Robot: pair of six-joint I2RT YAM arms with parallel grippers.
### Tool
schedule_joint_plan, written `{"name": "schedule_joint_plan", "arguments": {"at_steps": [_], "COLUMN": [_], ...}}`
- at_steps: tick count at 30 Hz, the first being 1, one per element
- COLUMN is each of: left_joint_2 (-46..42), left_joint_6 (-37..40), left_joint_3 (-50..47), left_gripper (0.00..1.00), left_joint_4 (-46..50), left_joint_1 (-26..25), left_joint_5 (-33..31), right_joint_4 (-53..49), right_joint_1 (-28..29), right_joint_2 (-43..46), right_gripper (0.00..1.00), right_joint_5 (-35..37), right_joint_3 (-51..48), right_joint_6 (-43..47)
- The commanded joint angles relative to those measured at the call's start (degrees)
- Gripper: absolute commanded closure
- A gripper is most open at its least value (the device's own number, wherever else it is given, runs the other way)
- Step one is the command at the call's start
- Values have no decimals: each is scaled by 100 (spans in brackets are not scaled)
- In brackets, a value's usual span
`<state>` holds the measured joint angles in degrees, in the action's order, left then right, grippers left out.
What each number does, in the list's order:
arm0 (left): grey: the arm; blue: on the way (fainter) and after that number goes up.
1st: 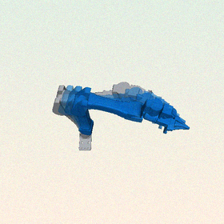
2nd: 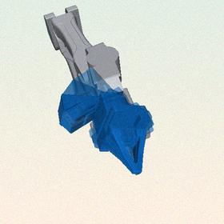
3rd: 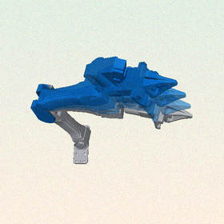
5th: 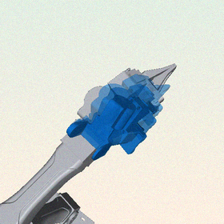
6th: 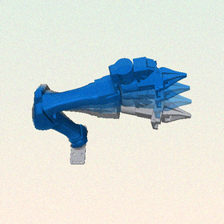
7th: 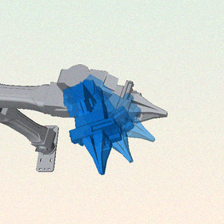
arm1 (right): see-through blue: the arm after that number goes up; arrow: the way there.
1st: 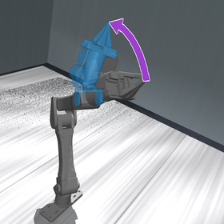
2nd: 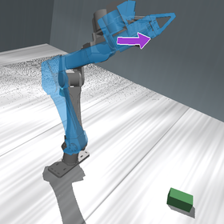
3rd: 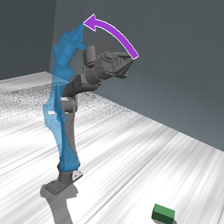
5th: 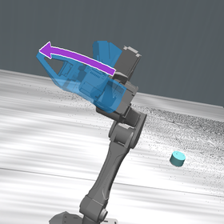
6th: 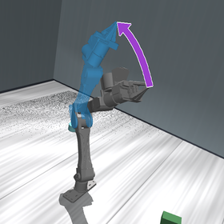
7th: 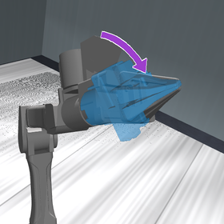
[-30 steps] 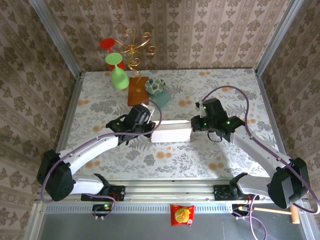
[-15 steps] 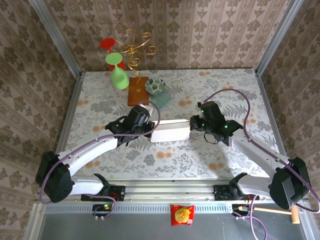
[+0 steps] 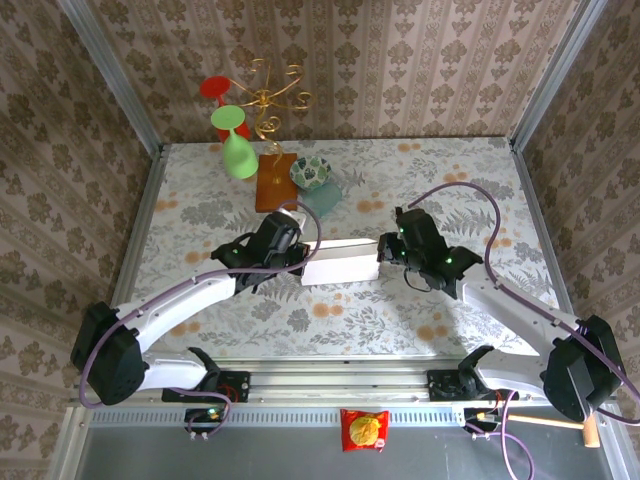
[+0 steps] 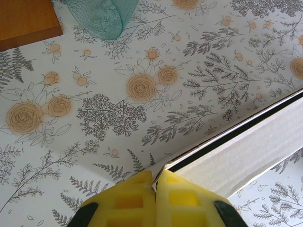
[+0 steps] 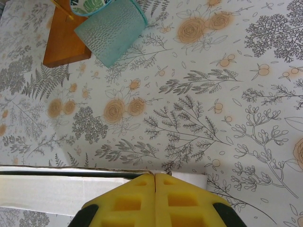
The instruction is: Fold the paper box
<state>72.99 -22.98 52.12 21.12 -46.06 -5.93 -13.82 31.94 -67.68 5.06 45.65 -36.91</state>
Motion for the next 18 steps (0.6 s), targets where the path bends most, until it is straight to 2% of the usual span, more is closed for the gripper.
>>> {"name": "schedule_joint_plan", "arguments": {"at_steps": [1,11,18], "left_joint_2": [-57,-39,-74], "left_joint_6": [-138,-184,-237], "left_joint_3": [-6,-5,-68], "left_gripper": [100,100,92], "left_joint_4": [-1,28,37], "left_joint_1": [-41,-50,-44], "left_joint_5": [-116,-156,-114], "right_joint_4": [-37,477,1196], "right_joint_1": [108,349,540], "right_joint_2": [112,423,501], "right_gripper": [100,100,100], "right_joint_5": [249,701,959], "right_joint_3": [-221,-912,-1307], "right_joint_6": [-134,98,295]}}
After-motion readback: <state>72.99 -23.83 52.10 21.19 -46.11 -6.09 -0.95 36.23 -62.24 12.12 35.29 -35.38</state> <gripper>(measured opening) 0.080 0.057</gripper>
